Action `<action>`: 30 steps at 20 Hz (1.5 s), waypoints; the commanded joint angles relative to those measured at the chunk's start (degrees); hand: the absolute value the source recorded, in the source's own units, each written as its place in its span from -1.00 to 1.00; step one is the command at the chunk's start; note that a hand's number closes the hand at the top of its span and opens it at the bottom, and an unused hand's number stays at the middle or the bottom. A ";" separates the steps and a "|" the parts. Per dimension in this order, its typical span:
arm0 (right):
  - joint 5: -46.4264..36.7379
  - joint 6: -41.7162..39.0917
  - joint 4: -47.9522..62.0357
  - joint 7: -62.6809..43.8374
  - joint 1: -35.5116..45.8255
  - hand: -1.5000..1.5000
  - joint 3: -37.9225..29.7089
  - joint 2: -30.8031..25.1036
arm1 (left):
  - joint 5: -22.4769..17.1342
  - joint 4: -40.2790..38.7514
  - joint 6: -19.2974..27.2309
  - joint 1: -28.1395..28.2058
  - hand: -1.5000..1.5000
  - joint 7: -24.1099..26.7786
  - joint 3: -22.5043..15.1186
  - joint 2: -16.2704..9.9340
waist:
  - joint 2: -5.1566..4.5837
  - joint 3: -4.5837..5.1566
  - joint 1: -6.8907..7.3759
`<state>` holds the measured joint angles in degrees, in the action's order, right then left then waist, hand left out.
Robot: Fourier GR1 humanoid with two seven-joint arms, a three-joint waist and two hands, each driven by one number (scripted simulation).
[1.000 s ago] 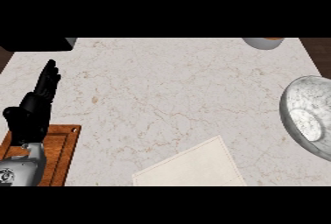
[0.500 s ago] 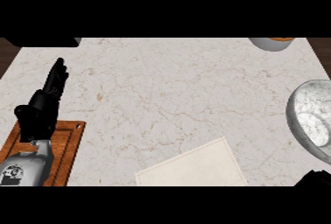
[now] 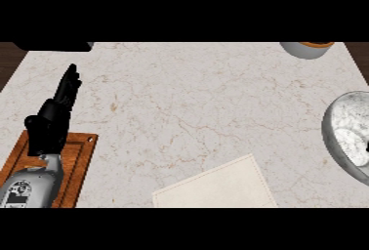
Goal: Pick the lemon from the placemat and place it in the bowl
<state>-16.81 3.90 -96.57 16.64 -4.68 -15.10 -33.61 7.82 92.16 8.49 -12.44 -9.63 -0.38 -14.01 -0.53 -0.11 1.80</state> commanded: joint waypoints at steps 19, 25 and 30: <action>3.08 -12.56 69.42 28.62 38.50 -1.00 -4.91 -2.45 | 0.35 -1.45 -0.54 -1.94 0.00 0.30 1.64 1.05 | -0.09 -0.06 -0.01; 5.74 -23.17 77.21 30.88 39.92 -1.00 -8.57 -11.79 | 0.51 1.00 -1.64 1.18 0.00 0.75 1.72 0.56 | 0.05 -0.04 -0.30; 8.54 -34.10 79.24 32.51 37.11 -1.00 -10.30 -17.11 | 2.33 -4.21 0.12 -3.33 0.00 0.48 2.31 1.37 | 0.12 0.00 -1.64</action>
<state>-10.20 -20.62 -19.73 46.24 33.58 -23.79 -45.93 8.68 91.00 7.21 -13.36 -9.53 1.89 -13.49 -0.44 -0.13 0.97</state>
